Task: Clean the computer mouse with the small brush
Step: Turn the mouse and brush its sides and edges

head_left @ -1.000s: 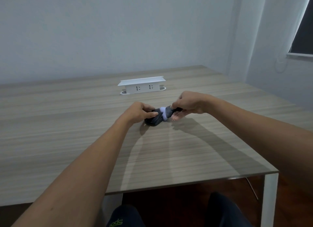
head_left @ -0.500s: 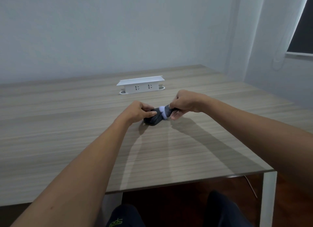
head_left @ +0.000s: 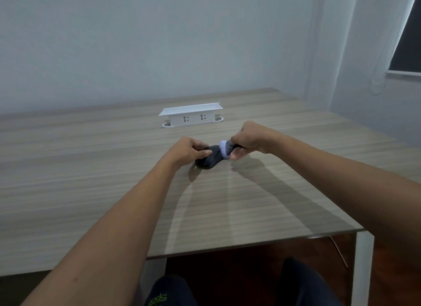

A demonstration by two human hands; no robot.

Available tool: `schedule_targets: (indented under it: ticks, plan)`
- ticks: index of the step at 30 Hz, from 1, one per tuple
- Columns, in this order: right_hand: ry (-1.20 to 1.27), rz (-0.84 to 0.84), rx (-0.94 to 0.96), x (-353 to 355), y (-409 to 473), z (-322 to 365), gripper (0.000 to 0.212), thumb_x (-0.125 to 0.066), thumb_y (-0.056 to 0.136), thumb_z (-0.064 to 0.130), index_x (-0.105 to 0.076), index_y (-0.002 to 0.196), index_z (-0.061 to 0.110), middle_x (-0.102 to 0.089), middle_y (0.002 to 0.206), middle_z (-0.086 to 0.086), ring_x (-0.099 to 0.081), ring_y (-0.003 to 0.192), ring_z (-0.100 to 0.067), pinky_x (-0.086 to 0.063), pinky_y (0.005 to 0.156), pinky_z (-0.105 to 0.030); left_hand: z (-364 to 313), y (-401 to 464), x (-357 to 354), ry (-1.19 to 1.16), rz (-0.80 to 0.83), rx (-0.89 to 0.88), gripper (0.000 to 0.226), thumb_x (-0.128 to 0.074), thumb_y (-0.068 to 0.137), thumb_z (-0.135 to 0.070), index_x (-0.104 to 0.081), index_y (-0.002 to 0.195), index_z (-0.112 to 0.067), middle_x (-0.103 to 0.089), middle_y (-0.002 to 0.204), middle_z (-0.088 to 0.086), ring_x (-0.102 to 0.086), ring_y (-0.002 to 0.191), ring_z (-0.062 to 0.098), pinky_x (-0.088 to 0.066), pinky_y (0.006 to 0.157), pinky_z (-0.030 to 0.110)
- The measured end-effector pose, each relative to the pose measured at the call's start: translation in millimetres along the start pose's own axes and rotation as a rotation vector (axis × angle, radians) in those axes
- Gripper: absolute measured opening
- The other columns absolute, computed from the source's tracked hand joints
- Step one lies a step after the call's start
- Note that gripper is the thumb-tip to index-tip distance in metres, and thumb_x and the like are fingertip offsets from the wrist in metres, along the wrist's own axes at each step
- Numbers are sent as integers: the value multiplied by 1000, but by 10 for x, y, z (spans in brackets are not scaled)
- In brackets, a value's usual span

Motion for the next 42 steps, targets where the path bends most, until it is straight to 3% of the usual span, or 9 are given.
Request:
schedule_targets:
  ticks: [4, 9, 14, 18, 22, 26, 30, 35, 42]
  plan:
    - [-17, 30, -11, -57, -27, -17, 25, -68, 70, -9, -73, 94, -15, -76, 80, -24, -73, 72, -28, -62, 86, -38, 2, -2, -10, -15, -5, -9, 43, -76, 88, -20, -68, 128, -7, -72, 120, 10, -63, 103, 15, -45, 97, 26]
    - [30, 196, -36, -134, -128, 13, 21, -55, 91, -5, -71, 78, -8, -74, 65, -13, -70, 58, -17, -63, 70, -23, -15, -16, 5, -14, 3, -29, 36, -74, 89, -14, -71, 124, -4, -73, 117, 12, -63, 100, 14, -46, 92, 24]
    - [33, 36, -30, -28, -9, 16, 19, -56, 89, -4, -68, 97, -16, -76, 70, -15, -75, 70, -24, -63, 83, -34, -6, -23, -2, -6, -5, -23, 40, -74, 89, -17, -69, 127, -6, -72, 121, 10, -63, 103, 14, -46, 97, 26]
    - [-4, -11, -17, -34, -2, -3, 20, -63, 75, -6, -74, 90, -12, -76, 74, -19, -77, 84, -31, -60, 91, -39, 2, -13, -4, -12, -6, -11, 41, -75, 89, -20, -69, 128, -8, -72, 120, 10, -63, 104, 15, -46, 101, 28]
    - [4, 119, -20, -145, -65, -2, 20, -66, 82, -8, -71, 99, -16, -76, 76, -19, -74, 65, -23, -64, 72, -28, -1, -14, -9, -21, -3, -37, 37, -73, 90, -16, -70, 126, -6, -72, 118, 10, -63, 101, 14, -46, 96, 26]
    - [66, 182, -34, -190, -77, 28, 18, -53, 96, -3, -61, 103, -17, -73, 64, -16, -72, 55, -20, -63, 70, -28, -2, -27, -4, -27, 6, -55, 32, -71, 91, -11, -71, 122, -3, -74, 118, 12, -64, 98, 13, -49, 88, 22]
    - [61, 64, -29, -88, 45, 35, 19, -54, 92, -4, -63, 104, -16, -76, 91, -22, -75, 72, -26, -63, 78, -34, -20, -43, -8, -17, -10, -44, 36, -70, 92, -12, -68, 127, -3, -72, 121, 12, -62, 101, 13, -44, 89, 22]
    - [-1, -51, -7, 1, 133, -58, 21, -58, 77, -6, -74, 88, -11, -76, 75, -20, -77, 88, -34, -59, 91, -36, -12, -42, -21, -33, -8, -17, 41, -71, 92, -16, -65, 131, -4, -70, 124, 10, -60, 104, 12, -40, 91, 21]
    - [-33, 141, 38, -146, 20, -26, 18, -66, 81, -6, -74, 94, -15, -77, 81, -22, -75, 73, -29, -63, 83, -35, 7, -14, -11, -46, -1, -49, 35, -71, 91, -10, -69, 125, -2, -72, 116, 8, -63, 99, 14, -46, 89, 24]
Point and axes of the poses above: each hand's wrist, its own y-axis towards the middle knuckle, its own x-axis out of the back of the hand, z = x × y, the point moved 1 cm from there along y, towards the middle knuckle
